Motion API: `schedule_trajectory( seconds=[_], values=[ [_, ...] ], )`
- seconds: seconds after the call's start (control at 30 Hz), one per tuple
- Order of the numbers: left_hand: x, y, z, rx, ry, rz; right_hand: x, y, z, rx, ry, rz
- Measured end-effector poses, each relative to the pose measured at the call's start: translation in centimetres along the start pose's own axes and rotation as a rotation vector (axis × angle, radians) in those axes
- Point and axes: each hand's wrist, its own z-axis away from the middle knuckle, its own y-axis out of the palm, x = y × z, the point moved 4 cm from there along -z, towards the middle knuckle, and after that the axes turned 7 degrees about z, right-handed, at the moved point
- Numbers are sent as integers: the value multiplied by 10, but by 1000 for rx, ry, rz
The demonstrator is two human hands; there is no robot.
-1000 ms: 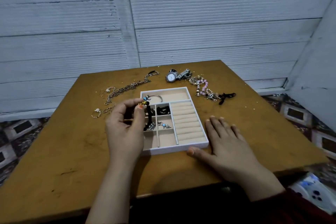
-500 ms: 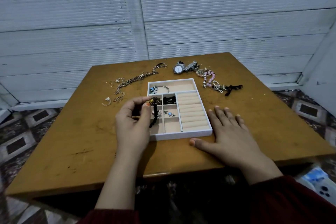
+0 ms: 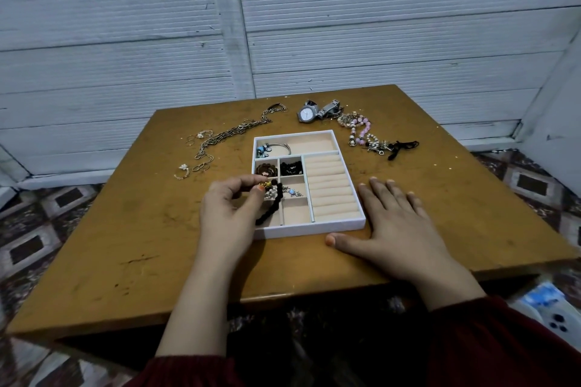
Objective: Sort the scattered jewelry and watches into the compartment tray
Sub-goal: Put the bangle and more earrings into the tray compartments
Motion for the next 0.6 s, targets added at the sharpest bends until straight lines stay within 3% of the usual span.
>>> schedule_trajectory(
  seconds=[0.6],
  values=[
    [-2, 2, 4, 57, 53, -438, 0, 0, -2, -15, 4, 8]
  ],
)
